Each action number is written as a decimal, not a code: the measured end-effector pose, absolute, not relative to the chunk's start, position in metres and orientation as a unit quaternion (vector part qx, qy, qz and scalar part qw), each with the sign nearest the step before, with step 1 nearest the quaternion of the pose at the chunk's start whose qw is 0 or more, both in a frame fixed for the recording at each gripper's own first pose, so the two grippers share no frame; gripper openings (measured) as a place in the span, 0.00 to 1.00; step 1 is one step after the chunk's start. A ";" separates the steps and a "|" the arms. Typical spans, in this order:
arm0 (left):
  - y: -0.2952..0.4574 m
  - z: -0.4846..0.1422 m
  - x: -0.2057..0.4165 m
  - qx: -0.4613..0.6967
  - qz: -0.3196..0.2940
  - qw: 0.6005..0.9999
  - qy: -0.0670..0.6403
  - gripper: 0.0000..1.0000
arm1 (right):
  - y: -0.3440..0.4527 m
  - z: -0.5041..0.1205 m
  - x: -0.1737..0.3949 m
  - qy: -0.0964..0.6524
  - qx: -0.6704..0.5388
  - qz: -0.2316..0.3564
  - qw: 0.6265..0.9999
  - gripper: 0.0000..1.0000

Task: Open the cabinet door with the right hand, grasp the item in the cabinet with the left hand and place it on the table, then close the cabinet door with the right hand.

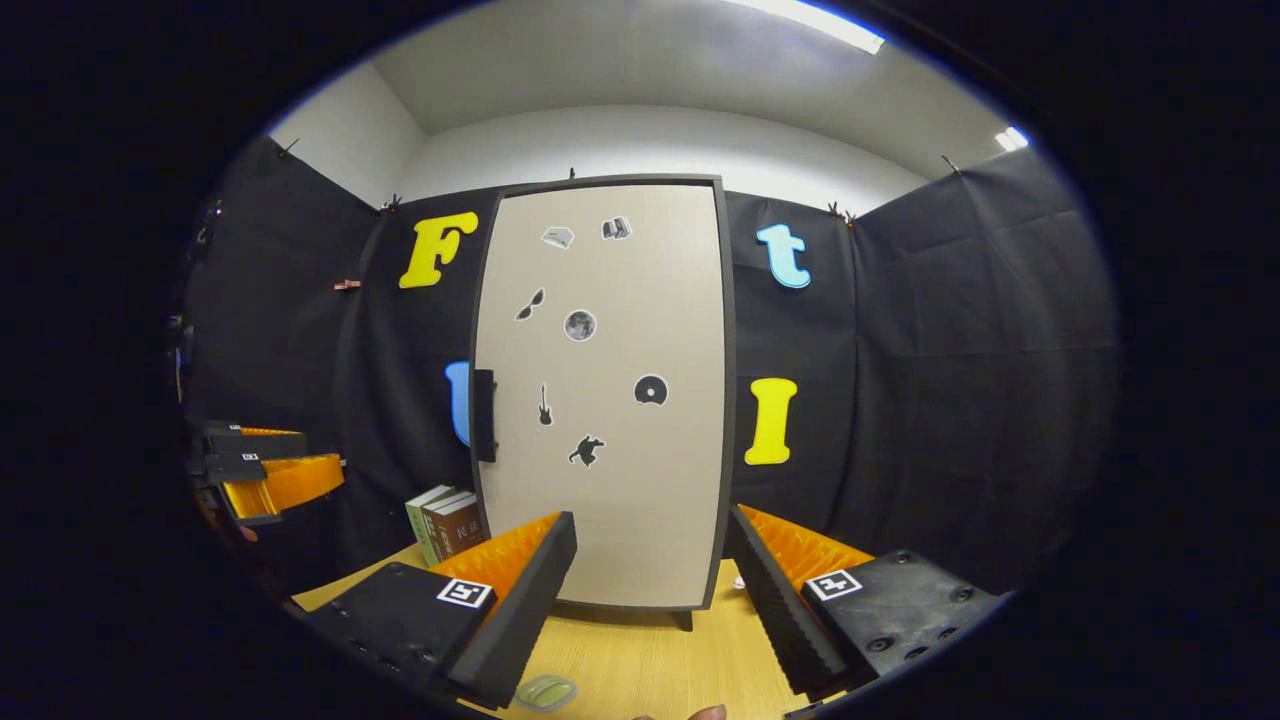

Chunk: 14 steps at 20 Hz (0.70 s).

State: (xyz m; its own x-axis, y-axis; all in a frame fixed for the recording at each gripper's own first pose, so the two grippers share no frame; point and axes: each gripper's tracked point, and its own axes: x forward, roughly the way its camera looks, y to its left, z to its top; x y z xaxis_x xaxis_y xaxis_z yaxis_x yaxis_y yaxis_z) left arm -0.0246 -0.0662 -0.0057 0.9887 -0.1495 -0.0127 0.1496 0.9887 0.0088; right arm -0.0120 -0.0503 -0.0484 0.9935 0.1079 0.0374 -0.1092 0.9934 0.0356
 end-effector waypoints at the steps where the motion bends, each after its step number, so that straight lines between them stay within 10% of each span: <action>1: -0.067 -0.005 -0.025 0.005 -0.075 0.997 0.006 0.95 | -0.050 -0.048 -0.012 -0.018 0.019 0.055 0.998 0.98; 14: -0.068 -0.010 -0.025 -0.007 -0.066 0.998 0.009 0.95 | -0.056 -0.050 -0.013 -0.016 0.019 0.052 0.998 0.98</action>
State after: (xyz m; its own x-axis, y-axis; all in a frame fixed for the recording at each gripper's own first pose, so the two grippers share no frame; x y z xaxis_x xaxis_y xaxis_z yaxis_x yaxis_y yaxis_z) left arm -0.0247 -0.0678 -0.0102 0.9912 -0.1308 -0.0179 0.1306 0.9913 -0.0145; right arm -0.0131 -0.0555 -0.0504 0.9940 0.1040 0.0332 -0.1052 0.9938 0.0363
